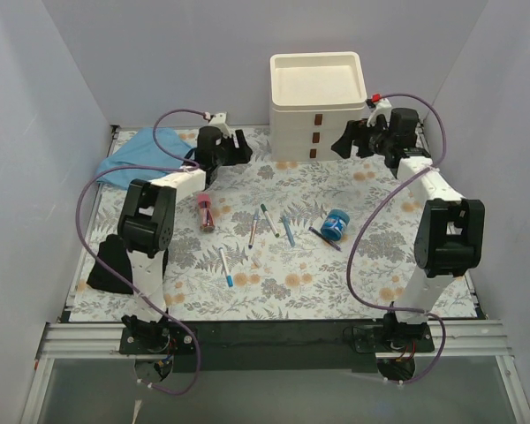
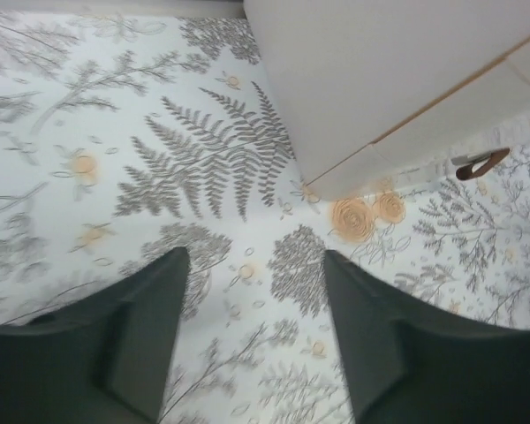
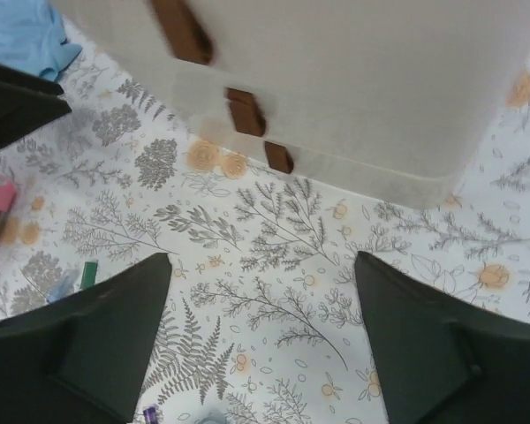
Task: Sort the stationery into containers
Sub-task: Close the drawer in the storage box, then open the drawer in the storage box.
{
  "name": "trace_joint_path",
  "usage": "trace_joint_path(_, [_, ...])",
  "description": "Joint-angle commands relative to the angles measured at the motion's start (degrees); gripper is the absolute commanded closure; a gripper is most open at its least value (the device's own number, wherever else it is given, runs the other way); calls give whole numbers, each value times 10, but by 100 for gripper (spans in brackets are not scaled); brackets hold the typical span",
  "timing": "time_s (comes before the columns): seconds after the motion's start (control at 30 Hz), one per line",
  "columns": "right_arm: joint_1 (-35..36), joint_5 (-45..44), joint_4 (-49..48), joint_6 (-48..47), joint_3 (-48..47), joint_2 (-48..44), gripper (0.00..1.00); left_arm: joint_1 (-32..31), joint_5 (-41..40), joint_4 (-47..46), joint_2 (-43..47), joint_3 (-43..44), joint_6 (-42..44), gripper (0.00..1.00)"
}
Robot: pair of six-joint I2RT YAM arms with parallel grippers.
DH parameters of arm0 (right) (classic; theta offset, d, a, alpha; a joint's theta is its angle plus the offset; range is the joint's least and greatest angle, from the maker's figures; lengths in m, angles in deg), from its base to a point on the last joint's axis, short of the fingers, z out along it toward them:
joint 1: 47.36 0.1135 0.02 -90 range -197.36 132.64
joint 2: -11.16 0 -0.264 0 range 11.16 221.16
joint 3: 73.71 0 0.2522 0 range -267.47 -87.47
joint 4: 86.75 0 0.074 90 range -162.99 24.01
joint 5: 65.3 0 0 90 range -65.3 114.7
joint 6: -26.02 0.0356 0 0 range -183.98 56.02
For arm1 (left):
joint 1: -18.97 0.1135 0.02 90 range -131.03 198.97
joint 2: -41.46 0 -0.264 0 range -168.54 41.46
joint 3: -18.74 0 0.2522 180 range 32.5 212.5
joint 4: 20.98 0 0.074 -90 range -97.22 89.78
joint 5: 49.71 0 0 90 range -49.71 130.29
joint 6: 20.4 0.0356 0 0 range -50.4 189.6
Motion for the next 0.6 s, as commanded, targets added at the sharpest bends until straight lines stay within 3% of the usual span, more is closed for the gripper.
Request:
trace_joint_path(0.0, [71, -60, 4, -45, -2, -65, 2, 13, 8, 54, 138, -41, 22, 29])
trace_joint_path(0.13, [139, -134, -20, -63, -23, -54, 3, 13, 28, 64, 208, -102, 13, 25])
trace_joint_path(0.37, [174, -350, -27, -15, -101, 12, 26, 13, 17, 27, 272, -188, 15, 25])
trace_joint_path(0.57, [190, -430, -26, -19, -158, 51, 33, 13, 13, -15, 302, -246, 18, 25])
